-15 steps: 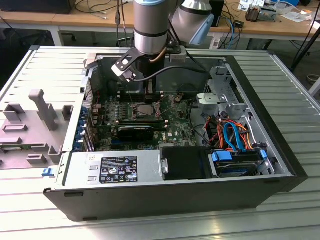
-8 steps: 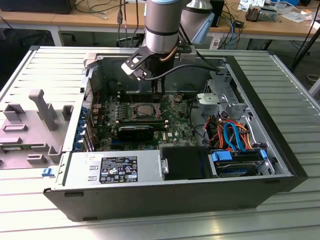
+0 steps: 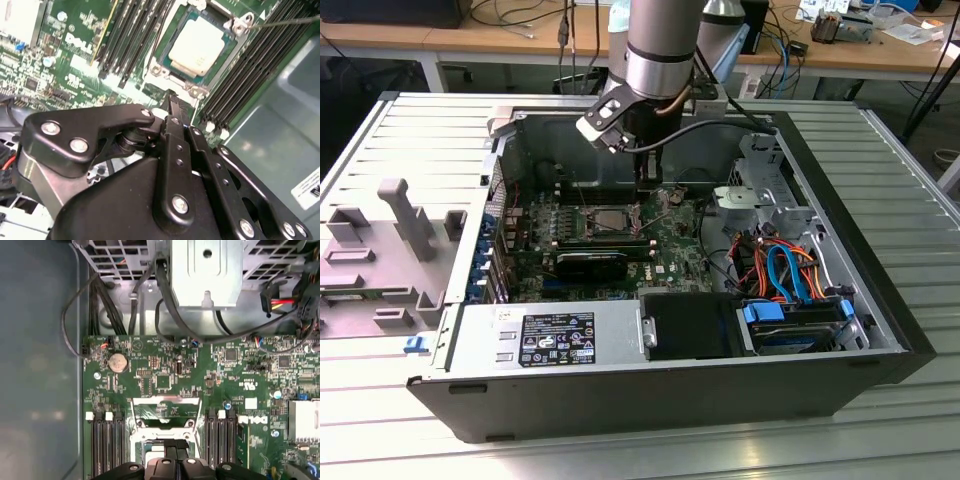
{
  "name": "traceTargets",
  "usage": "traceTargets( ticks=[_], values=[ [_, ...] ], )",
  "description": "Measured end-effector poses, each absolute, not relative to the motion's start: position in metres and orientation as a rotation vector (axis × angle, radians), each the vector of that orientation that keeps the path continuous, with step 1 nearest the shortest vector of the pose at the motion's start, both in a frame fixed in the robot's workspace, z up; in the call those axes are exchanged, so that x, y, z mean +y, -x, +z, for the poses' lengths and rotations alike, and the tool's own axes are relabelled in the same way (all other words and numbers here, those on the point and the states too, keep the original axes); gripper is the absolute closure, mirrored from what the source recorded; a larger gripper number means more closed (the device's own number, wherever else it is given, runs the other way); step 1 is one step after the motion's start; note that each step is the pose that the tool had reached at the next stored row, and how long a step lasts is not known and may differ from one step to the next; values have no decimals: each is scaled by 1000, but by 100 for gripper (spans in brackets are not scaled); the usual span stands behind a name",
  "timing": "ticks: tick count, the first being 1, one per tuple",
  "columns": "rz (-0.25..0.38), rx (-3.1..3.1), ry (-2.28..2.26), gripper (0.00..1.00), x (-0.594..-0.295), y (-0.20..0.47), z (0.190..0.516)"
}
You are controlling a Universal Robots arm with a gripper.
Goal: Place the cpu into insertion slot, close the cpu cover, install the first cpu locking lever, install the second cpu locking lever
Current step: 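Close the cpu cover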
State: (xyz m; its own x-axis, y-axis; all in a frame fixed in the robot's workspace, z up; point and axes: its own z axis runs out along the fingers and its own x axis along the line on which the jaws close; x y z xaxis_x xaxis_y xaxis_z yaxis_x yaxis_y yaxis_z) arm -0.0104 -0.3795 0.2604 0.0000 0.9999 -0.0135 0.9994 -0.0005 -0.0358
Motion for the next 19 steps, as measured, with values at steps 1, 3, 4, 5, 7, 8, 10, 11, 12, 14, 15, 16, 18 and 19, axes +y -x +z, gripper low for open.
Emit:
traceTargets(
  ticks=[1,3,4,5,7,8,10,11,12,14,15,16,18,19],
  values=[
    [60,-2207,2208,89,-379,6,262],
    [67,-2204,2204,89,-379,0,264],
    [71,-2202,2202,89,-379,-3,265],
    [78,-2199,2199,89,-380,-8,266],
    [88,-2194,2194,89,-380,-15,267],
    [99,-2189,2189,89,-379,-21,268],
    [115,-2181,2181,89,-379,-32,268],
    [122,-2177,2177,89,-379,-36,268],
    [131,-2173,2173,89,-379,-40,268],
    [152,-2162,2161,89,-379,-50,268],
    [164,-2156,2155,89,-379,-55,268],
    [179,-2149,2148,89,-379,-60,268],
    [201,-2137,2136,89,-379,-69,267],
    [207,-2134,2132,89,-379,-71,266]
  ],
)
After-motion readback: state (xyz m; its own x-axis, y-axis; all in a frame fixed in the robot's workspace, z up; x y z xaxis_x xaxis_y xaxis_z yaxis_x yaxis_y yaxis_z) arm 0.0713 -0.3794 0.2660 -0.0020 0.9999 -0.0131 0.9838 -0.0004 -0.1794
